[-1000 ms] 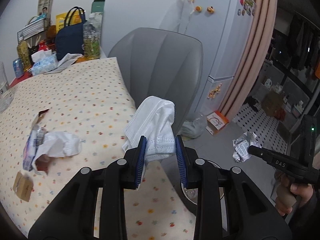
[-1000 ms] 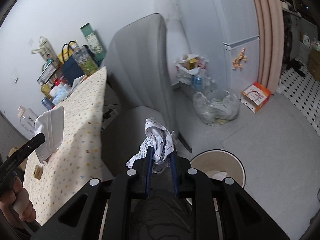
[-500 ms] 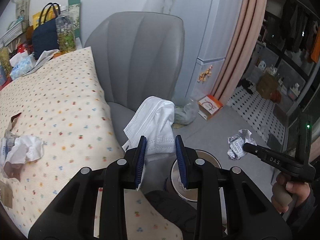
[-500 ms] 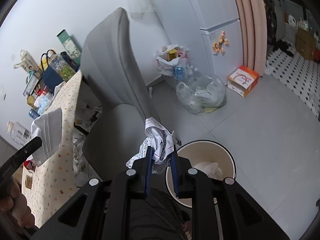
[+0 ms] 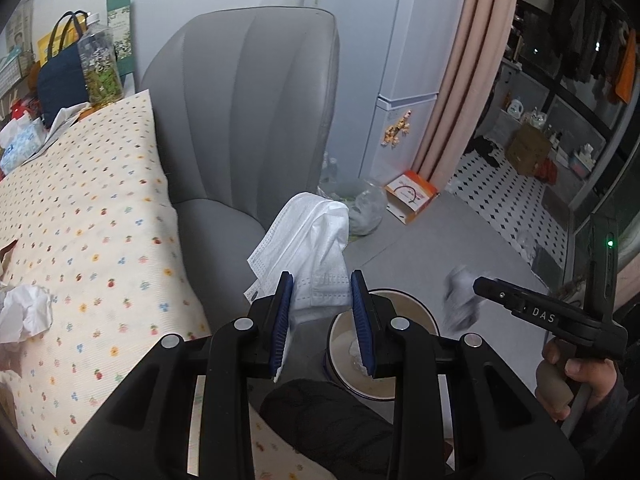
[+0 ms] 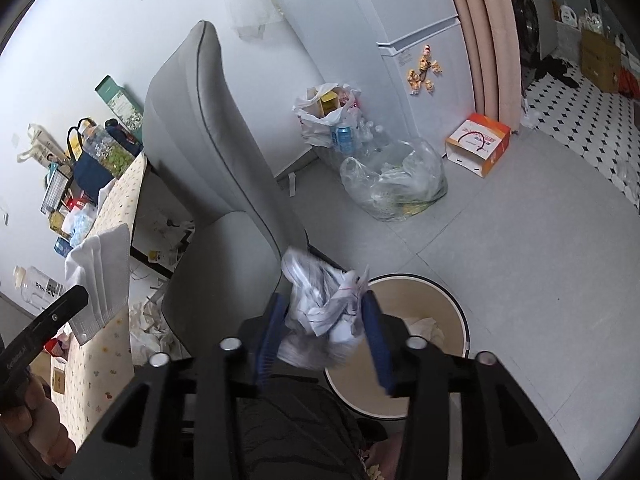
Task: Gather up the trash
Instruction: 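Open both grippers over the wastebasket to drop the paper and foil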
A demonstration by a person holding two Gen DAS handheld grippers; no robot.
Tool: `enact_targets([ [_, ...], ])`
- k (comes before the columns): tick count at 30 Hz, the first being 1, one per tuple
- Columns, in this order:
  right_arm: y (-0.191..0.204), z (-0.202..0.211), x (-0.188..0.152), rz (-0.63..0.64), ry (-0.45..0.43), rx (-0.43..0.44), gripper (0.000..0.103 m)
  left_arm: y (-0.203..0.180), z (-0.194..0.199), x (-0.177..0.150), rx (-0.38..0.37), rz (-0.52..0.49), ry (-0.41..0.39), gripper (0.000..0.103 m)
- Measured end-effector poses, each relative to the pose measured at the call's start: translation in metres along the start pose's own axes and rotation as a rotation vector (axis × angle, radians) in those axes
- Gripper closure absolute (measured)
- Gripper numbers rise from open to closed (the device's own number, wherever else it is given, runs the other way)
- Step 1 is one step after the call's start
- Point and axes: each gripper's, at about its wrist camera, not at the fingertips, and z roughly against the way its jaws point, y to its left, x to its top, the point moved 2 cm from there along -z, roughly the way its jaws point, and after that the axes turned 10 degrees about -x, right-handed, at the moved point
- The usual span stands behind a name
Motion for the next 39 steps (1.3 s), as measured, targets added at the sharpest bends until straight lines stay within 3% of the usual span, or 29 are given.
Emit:
enact_targets([
  [15, -0.038, 0.014, -0.001, -0.073, -0.026, -0.045, 0.05, -0.032, -0.028, 0.002, -0.065, -0.05, 0.054, 0.074],
  [30, -0.083, 0.044, 0.013, -0.15, -0.099, -0.095, 0.045, -0.088, -0.077, -0.001, -0.201, -0.09, 0.165, 0.072],
  [32, -0.087, 0.047, 0.014, -0.159, -0.106, -0.101, 0.045, -0.091, -0.083, -0.001, -0.229, -0.08, 0.179, 0.05],
  [35, -0.092, 0.047, 0.014, -0.168, -0.108, -0.107, 0.043, -0.092, -0.083, 0.0, -0.249, -0.082, 0.175, 0.03],
  [39, -0.091, 0.043, 0.013, -0.169, -0.096, -0.103, 0.043, -0.083, -0.074, 0.003, -0.221, -0.064, 0.151, 0.018],
])
